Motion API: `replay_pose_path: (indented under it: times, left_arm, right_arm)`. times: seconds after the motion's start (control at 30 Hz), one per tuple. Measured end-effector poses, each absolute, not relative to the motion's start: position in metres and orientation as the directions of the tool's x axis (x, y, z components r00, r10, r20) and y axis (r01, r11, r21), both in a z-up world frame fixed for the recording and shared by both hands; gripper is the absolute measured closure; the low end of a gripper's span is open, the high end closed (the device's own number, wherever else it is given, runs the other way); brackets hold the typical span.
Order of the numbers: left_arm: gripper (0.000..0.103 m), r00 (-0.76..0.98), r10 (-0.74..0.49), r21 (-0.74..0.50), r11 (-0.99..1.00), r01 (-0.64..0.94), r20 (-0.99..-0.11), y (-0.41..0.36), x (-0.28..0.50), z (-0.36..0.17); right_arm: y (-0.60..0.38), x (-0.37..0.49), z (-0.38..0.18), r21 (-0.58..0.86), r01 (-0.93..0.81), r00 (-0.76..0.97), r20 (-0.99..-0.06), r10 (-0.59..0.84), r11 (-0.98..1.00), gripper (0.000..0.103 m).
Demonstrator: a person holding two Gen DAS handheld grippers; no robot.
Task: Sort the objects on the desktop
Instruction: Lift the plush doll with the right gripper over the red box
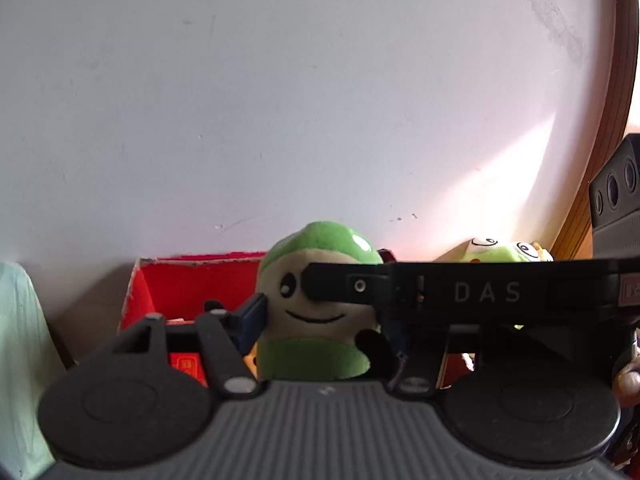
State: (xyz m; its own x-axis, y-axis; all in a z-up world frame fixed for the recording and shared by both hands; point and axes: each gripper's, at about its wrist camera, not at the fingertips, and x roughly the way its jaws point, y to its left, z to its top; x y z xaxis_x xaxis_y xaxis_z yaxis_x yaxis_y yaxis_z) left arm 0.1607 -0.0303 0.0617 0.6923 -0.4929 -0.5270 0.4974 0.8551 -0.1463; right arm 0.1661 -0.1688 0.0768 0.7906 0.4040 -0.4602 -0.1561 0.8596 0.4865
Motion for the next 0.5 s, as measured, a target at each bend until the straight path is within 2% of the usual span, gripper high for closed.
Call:
replay_pose_path:
  times: [0.13,0.3,0.4,0.5]
  left_arm:
    - [0.044,0.633,-0.456,-0.188,0.876,0.445,-0.626,-0.038,0.208,0.034]
    - [0.044,0.549,-0.394,-0.184,0.899,0.398,-0.737,-0.042,0.243,-0.004]
    - [0.043,0.554,-0.376,-0.159,0.903,0.4,-0.743,-0.044,0.245,-0.011]
    - [0.036,0.553,-0.377,-0.147,0.898,0.414,-0.743,-0.047,0.245,-0.012]
  right_arm:
    - [-0.181,0.227,0.041,0.54,-0.084,0.693,-0.572,0.438,0.837,0.041]
    - [-0.172,0.269,0.004,0.511,-0.042,0.593,-0.679,0.434,0.858,0.039]
    - [-0.166,0.271,0.005,0.479,-0.062,0.604,-0.68,0.415,0.876,0.035]
    - [-0.17,0.266,0.014,0.432,-0.049,0.66,-0.662,0.354,0.901,0.034]
